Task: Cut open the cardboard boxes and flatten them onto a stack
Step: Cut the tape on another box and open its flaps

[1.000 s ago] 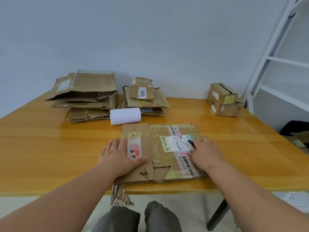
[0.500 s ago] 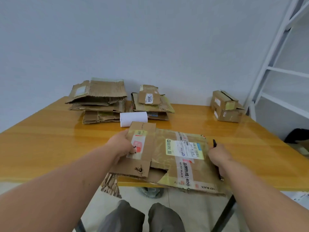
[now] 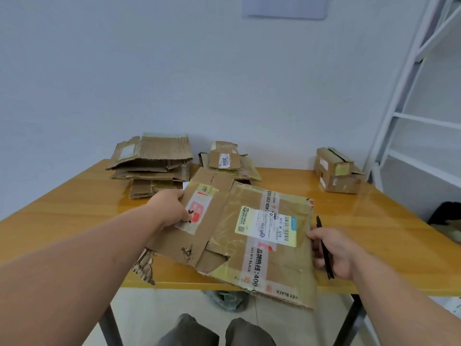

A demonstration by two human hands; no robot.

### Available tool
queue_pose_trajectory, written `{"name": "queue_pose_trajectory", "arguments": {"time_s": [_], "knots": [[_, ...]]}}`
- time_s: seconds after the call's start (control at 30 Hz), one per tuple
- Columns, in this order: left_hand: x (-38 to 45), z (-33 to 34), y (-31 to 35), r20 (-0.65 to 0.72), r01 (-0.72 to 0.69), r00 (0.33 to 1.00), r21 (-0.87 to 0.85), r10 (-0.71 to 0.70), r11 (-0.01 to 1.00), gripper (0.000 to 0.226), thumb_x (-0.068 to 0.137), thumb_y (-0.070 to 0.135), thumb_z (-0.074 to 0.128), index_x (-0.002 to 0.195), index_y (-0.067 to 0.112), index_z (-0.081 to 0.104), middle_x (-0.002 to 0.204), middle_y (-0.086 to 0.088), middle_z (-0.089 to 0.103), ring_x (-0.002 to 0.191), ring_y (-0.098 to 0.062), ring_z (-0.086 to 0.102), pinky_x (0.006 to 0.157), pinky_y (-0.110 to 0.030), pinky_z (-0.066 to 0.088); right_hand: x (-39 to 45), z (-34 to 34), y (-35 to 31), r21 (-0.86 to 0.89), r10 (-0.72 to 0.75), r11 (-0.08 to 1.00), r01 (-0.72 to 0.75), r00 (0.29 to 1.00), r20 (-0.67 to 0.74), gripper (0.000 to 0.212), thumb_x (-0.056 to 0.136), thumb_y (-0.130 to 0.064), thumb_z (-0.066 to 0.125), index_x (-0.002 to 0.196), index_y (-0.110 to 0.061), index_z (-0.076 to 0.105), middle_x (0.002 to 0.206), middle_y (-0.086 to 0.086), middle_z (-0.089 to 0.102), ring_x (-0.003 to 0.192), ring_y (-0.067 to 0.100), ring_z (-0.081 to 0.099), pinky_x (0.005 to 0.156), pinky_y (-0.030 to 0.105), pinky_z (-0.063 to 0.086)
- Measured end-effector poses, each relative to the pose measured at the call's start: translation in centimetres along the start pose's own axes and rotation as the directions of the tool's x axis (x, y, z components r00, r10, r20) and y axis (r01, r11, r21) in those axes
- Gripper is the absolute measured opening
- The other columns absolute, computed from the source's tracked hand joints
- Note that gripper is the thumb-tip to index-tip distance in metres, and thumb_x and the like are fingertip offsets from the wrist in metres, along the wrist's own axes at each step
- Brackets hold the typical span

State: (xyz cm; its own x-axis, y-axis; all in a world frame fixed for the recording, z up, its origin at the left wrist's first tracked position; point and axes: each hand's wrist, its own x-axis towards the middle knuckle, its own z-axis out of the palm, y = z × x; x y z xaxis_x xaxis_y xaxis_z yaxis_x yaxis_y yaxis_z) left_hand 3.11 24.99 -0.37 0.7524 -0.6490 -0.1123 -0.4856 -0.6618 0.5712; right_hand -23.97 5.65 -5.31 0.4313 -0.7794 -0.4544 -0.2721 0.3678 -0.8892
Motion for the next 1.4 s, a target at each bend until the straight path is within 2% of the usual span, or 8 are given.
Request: {"name": "queue_pose_trajectory", "arguments": {"time_s": [0.43, 0.57, 0.63, 0.77, 1.0, 1.13, 1.3, 1.4], "knots": [[3.7, -6.9, 0.5, -0.180, -0.070, 0.979, 0.134, 0.094, 0.988, 0.064, 0.090, 0.039, 0.065, 0.146, 0.018, 0.043, 0.133, -0.007, 0.056, 0.107, -0.024, 0.055, 0.078, -0.030, 0.043, 1.3, 5.6, -4.8, 0.121, -0.188, 0.975, 0.188, 0.982, -0.008, 0.015, 0.099, -0.007, 0.046, 0.108, -0.002, 0.057, 0.076, 0.010, 0.055, 0.046, 0.011, 0.036, 0.033, 0.019, 0.026], [5.4, -10.4, -1.2, -0.035, 0.056, 0.998, -0.131, -0.061, 0.990, 0.074, 0.088, 0.031, 0.072, 0.151, 0.026, 0.034, 0.136, -0.013, 0.050, 0.088, -0.021, 0.059, 0.064, -0.030, 0.047, 1.6, 9.4, -8.9, 0.138, -0.280, 0.948, 0.286, 0.958, -0.060, 0.012, 0.101, -0.014, 0.051, 0.096, -0.008, 0.061, 0.075, 0.004, 0.064, 0.047, 0.011, 0.055, 0.035, 0.021, 0.041], [6.4, -12.0, -2.5, -0.003, 0.122, 0.991, -0.335, -0.131, 0.934, 0.075, 0.087, 0.019, 0.073, 0.148, 0.035, 0.035, 0.131, -0.015, 0.051, 0.089, -0.028, 0.064, 0.061, -0.033, 0.052, 2.2, 11.7, -10.8, 0.185, -0.291, 0.939, 0.290, 0.956, -0.020, 0.015, 0.101, -0.021, 0.053, 0.104, -0.011, 0.063, 0.087, 0.006, 0.072, 0.070, 0.019, 0.069, 0.060, 0.037, 0.060], [9.7, -14.8, -5.1, -0.101, 0.089, 0.976, -0.629, -0.194, 0.772, 0.077, 0.088, 0.005, 0.069, 0.148, 0.037, 0.034, 0.129, -0.017, 0.054, 0.093, -0.035, 0.066, 0.076, -0.047, 0.058, 4.9, 16.2, -14.4, 0.244, -0.353, 0.914, 0.325, 0.932, 0.081, 0.025, 0.102, -0.022, 0.050, 0.125, -0.030, 0.047, 0.109, 0.002, 0.067, 0.092, 0.023, 0.069, 0.073, 0.046, 0.059], [18.0, -18.3, -9.7, -0.301, 0.064, 0.910, -0.578, -0.285, 0.813, 0.052, 0.091, 0.022, 0.069, 0.139, 0.031, 0.050, 0.120, -0.013, 0.057, 0.092, -0.030, 0.065, 0.079, -0.046, 0.058, 10.4, 26.5, -19.5, -0.244, -0.539, 0.787, 0.566, 0.824, 0.174, 0.036, 0.102, -0.015, 0.039, 0.131, -0.035, 0.047, 0.100, 0.003, 0.063, 0.076, 0.016, 0.061, 0.056, 0.030, 0.048], [23.4, -18.1, -11.8, -0.420, 0.080, 0.885, -0.288, -0.201, 0.954, 0.046, 0.096, 0.046, 0.054, 0.136, 0.023, 0.053, 0.118, -0.008, 0.057, 0.099, -0.026, 0.057, 0.077, -0.039, 0.050, 14.6, 31.1, -20.6, -0.550, -0.599, 0.571, 0.609, 0.767, 0.228, 0.036, 0.102, -0.015, 0.033, 0.135, -0.026, 0.042, 0.099, 0.000, 0.057, 0.077, 0.017, 0.056, 0.060, 0.029, 0.044], [27.8, -13.6, -13.1, -0.135, 0.166, 0.978, 0.020, -0.162, 0.986, 0.090, 0.080, 0.082, 0.039, 0.152, 0.029, 0.032, 0.156, -0.009, 0.033, 0.140, -0.035, 0.033, 0.112, -0.049, 0.029, 18.0, 34.0, -19.2, -0.904, -0.488, 0.069, 0.421, 0.805, 0.337, 0.045, 0.092, -0.016, 0.040, 0.136, -0.023, 0.044, 0.128, 0.013, 0.042, 0.100, 0.032, 0.052, 0.082, 0.039, 0.048], [29.1, -10.0, -13.4, -0.084, 0.136, 0.990, 0.424, -0.111, 0.896, 0.079, 0.088, 0.078, 0.026, 0.155, 0.039, 0.009, 0.163, -0.003, 0.013, 0.148, -0.034, 0.013, 0.117, -0.056, 0.018, 19.0, 34.5, -17.8, -0.921, -0.465, -0.153, 0.358, 0.796, 0.387, 0.054, 0.088, -0.016, 0.046, 0.139, -0.033, 0.046, 0.135, 0.007, 0.033, 0.109, 0.030, 0.041, 0.080, 0.039, 0.045]]}}
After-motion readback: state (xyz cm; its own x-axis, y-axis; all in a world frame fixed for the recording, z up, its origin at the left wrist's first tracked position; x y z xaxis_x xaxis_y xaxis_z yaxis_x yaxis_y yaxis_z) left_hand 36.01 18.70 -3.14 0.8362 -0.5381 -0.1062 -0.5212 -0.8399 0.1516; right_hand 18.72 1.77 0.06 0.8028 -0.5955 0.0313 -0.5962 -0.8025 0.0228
